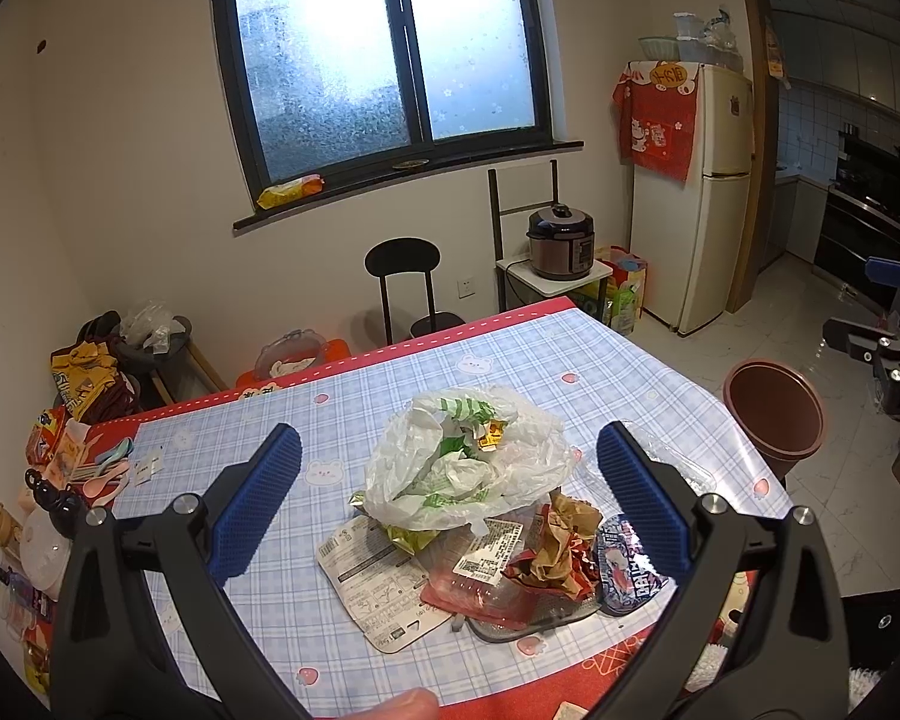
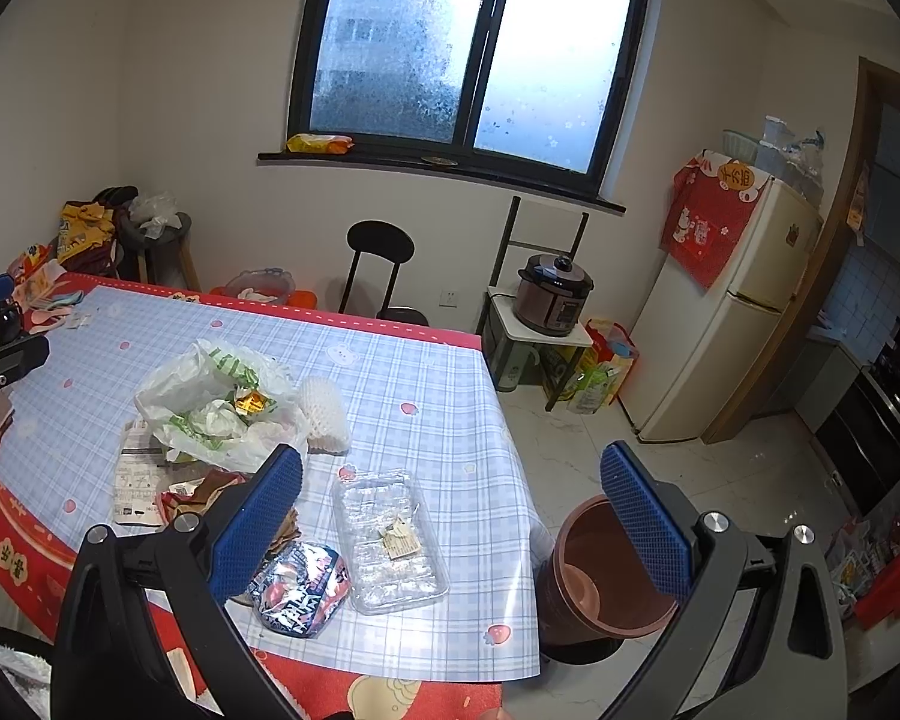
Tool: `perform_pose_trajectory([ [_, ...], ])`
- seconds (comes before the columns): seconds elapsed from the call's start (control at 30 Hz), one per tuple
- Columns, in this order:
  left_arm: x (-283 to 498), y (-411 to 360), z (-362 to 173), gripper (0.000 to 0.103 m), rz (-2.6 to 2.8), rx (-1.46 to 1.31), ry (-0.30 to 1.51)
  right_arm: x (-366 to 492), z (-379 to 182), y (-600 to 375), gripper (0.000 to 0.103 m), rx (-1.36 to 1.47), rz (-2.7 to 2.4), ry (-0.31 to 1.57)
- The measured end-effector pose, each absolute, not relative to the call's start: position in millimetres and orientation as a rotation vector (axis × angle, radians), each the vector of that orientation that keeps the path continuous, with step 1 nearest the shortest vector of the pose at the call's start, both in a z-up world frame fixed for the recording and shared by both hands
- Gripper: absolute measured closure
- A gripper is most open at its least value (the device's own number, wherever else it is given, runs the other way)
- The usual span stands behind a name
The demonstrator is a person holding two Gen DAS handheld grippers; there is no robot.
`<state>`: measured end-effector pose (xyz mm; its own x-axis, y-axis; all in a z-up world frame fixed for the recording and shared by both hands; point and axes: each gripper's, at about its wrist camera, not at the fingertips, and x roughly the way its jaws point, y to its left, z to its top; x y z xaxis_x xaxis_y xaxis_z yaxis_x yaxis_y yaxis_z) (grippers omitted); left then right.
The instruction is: Collect trash
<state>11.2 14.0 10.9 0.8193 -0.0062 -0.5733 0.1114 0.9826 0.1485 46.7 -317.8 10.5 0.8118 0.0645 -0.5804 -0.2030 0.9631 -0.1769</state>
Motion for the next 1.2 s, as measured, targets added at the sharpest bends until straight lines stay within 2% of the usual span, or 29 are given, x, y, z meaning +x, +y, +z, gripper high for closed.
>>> perform_pose_trajectory([
  [0.47,0,5,5,0.006,-0.052,0.171,0.600,41,4,-315,0.005,-0.240,0.143,0.609],
  [1.2,-4,4,25,0.006,-0.050,0.173,0.589,38,3,-315,0.005,-0.247,0.147,0.609],
])
